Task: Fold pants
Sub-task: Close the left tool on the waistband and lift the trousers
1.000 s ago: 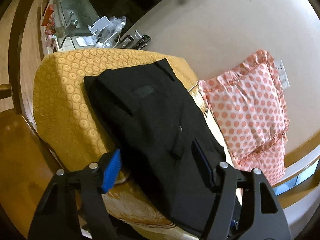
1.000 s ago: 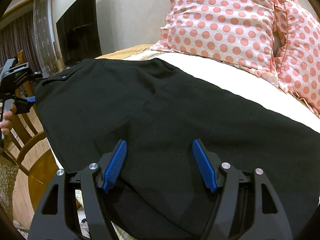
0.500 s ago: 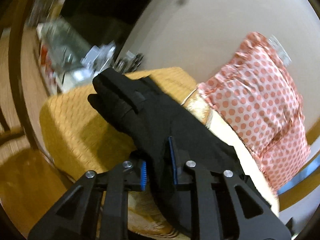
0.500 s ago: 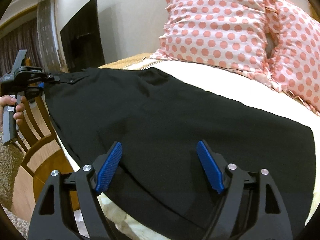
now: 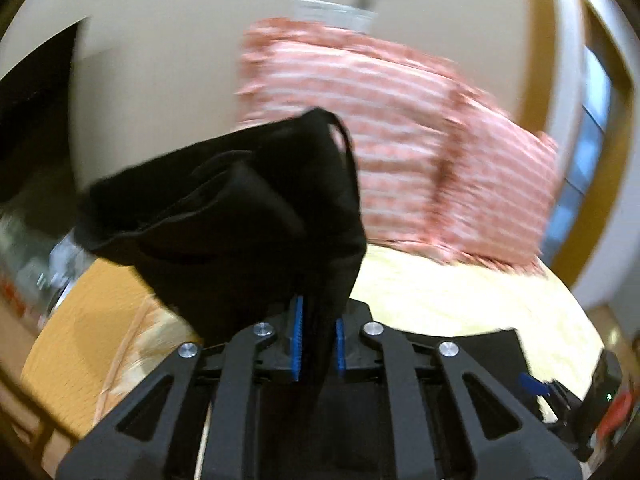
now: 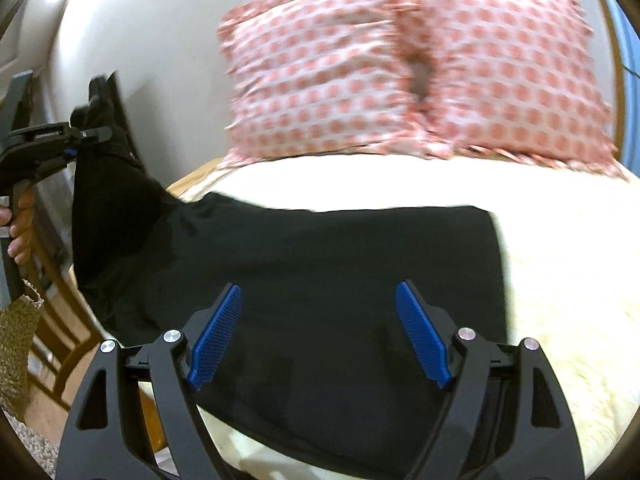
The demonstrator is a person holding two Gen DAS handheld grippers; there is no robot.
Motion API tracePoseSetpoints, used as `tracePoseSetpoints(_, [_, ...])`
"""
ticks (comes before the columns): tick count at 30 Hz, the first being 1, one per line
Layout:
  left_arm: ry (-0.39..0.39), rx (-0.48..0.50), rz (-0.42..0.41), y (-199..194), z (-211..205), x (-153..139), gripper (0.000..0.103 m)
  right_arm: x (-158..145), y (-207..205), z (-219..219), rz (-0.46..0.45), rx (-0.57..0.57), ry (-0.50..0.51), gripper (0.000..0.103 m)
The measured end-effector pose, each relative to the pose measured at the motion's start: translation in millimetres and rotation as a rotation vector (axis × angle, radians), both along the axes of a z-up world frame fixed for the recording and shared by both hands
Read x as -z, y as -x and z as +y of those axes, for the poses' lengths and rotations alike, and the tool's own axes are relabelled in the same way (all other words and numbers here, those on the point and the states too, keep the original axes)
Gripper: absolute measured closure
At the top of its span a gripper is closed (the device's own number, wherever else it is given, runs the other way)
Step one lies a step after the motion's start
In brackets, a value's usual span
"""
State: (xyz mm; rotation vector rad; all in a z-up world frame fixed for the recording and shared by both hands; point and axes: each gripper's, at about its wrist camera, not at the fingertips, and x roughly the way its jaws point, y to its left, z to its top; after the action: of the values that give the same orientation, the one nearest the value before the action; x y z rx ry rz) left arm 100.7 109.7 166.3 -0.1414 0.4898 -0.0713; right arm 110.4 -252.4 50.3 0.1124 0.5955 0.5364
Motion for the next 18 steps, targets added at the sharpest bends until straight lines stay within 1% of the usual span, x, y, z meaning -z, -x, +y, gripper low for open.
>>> tracePoseSetpoints(1, [-0.024, 0.064, -0.014, -4.8, -26.0, -4.8, 0.092, 0.7, -0.5, -11.8, 0.005, 0.033, -0.012, 0.022])
tracePoseSetpoints(2, [-0.035, 0.106, -0.023, -6.1, -42.8, -6.5, 0.092, 1.2, -0.3, -20.1, 0.008, 0.055, -0.018, 0.022])
tracePoseSetpoints(3, [-0.045, 0.170, -0.032, -7.5, -66.1, -7.6, 0.092, 1.7, 0.3, -28.1, 0.010, 0.078, -0.023, 0.022])
tracePoseSetpoints(4, [-0.047, 0.215, -0.038, -8.8, -83.1, -6.7, 0.092, 2.5, 1.1, -38.3, 0.013, 0.109, -0.025, 0.022])
tracePoseSetpoints(5, [-0.049, 0.288, -0.044, -6.6, -107.4, -2.7, 0.092, 3.6, 2.0, -45.9, 0.014, 0.134, -0.024, 0.022])
tracePoseSetpoints(7, [-0.059, 0.389, -0.041, -2.9, -141.8, 9.4, 0.092, 6.2, 4.1, -60.2, 0.018, 0.180, -0.017, 0.022])
tracePoseSetpoints(8, [-0.076, 0.453, -0.022, -0.2, -166.4, 25.6, 0.092, 7.6, 4.8, -66.2, 0.020, 0.199, -0.014, 0.022])
tracePoseSetpoints(9, [-0.090, 0.486, 0.002, 0.3, -180.9, 38.8, 0.092, 9.5, 5.5, -73.5, 0.026, 0.225, -0.010, 0.022])
tracePoseSetpoints(10, [-0.103, 0.521, 0.046, -0.1, -195.6, 57.4, 0.092, 10.7, 5.6, -77.8, 0.030, 0.239, -0.008, 0.022])
tracePoseSetpoints(13, [-0.104, 0.589, 0.175, -3.5, -216.2, 98.5, 0.093, 17.1, 6.8, -96.2, 0.053, 0.302, 0.003, 0.022])
tracePoseSetpoints(14, [-0.109, 0.607, 0.199, -0.9, -220.9, 110.5, 0.093, 18.5, 7.1, -101.2, 0.059, 0.316, 0.005, 0.022])
tracePoseSetpoints(15, [-0.142, 0.604, 0.181, 4.9, -222.8, 115.5, 0.093, 19.0, 6.5, -104.3, 0.061, 0.325, 0.006, 0.022])
tracePoseSetpoints(16, [-0.190, 0.598, 0.144, 11.6, -226.2, 115.8, 0.093, 19.5, 5.3, -108.0, 0.064, 0.337, 0.007, 0.022])
tracePoseSetpoints(17, [-0.201, 0.593, 0.128, 15.4, -222.6, 114.3, 0.093, 19.1, 4.7, -110.4, 0.064, 0.344, 0.005, 0.022])
tracePoseSetpoints(18, [-0.197, 0.587, 0.119, 14.9, -220.2, 110.8, 0.093, 18.7, 4.8, -111.9, 0.063, 0.349, 0.003, 0.022])
